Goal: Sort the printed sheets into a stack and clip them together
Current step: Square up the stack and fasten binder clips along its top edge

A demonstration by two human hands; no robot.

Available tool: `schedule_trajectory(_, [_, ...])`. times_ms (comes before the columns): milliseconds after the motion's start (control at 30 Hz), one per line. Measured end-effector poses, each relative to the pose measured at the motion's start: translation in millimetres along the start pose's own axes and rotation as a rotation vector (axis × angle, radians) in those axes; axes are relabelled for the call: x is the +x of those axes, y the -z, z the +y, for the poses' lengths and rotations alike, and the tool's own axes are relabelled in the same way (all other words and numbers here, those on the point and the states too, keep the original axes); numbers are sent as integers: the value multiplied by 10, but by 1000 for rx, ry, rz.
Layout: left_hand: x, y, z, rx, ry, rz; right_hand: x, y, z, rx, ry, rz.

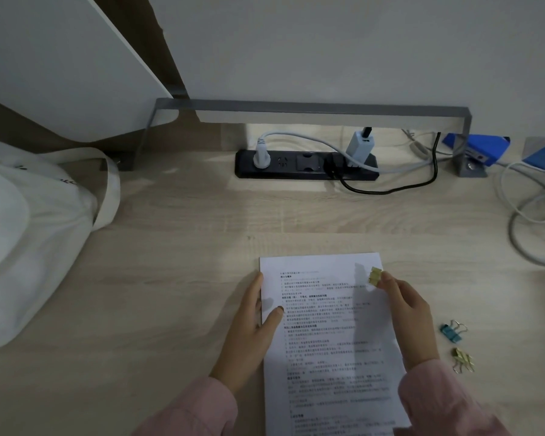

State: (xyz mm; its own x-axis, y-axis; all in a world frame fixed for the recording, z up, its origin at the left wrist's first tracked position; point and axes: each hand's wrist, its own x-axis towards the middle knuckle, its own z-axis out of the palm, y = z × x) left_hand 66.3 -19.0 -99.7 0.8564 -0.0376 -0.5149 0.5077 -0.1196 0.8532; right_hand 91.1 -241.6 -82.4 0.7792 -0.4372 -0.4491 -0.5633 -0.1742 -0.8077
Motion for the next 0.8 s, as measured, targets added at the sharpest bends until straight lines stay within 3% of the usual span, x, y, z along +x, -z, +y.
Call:
schedule_trajectory(667, [33,-17,-24,30,-4,11,54,-5,26,-6,-1,-16])
schedule_trajectory(800, [58,2,-15,202,-117,63,40,23,-5,-76,74,47])
